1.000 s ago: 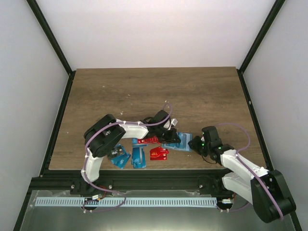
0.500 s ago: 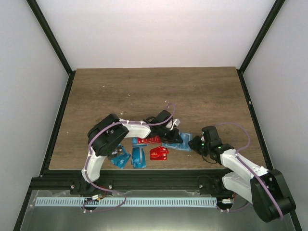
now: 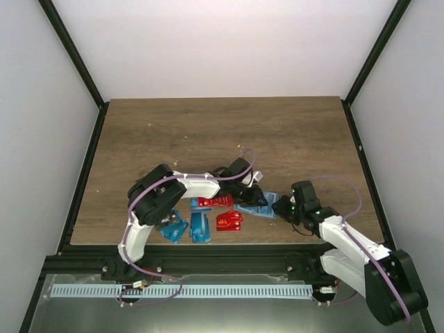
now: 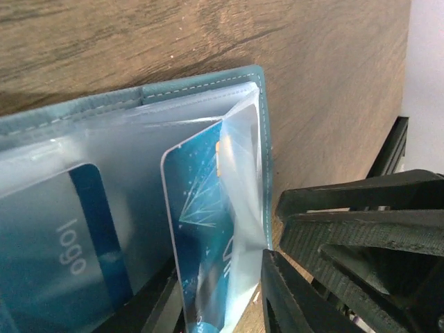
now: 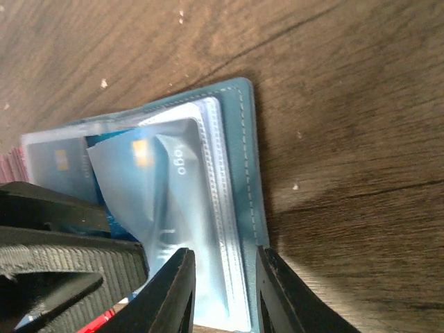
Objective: Put the credit cards into the card holder
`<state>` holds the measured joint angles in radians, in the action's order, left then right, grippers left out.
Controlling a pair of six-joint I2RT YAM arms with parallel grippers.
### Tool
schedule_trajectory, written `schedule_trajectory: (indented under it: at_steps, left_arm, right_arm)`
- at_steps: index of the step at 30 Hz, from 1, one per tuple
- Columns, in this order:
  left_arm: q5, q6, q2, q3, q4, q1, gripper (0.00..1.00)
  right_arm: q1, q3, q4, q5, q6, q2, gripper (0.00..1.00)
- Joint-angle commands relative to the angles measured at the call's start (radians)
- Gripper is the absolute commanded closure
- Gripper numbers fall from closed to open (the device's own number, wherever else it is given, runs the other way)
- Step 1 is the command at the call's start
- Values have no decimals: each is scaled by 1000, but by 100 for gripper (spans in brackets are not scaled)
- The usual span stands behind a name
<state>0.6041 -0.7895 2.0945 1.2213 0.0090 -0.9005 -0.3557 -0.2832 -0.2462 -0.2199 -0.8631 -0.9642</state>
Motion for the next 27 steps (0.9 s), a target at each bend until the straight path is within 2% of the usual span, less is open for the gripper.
schedule_trajectory:
  at_steps: [1, 11, 17, 20, 22, 25, 27]
  left_arm:
    - [-64, 32, -13, -3, -144, -22, 66]
    - [-129, 62, -127, 0, -265, -30, 41]
    - [-151, 115, -202, 16, -353, -30, 19]
    - [-207, 192, -239, 40, -427, -28, 16]
    - [-296, 283, -256, 62, -485, -26, 16]
    - [-457, 370, -262, 74, -561, -23, 19]
    - [-516, 398, -256, 65, -584, -18, 21]
  right_arm:
    - [0, -58, -58, 35, 19, 47, 73]
    - [0, -77, -87, 56, 25, 74, 73]
    - [0, -81, -85, 55, 32, 69, 72]
    - [0, -79, -82, 44, 35, 68, 71]
    - [-1, -76, -83, 39, 35, 70, 71]
    - [0, -73, -84, 33, 35, 69, 69]
    - [0, -69, -86, 34, 33, 67, 66]
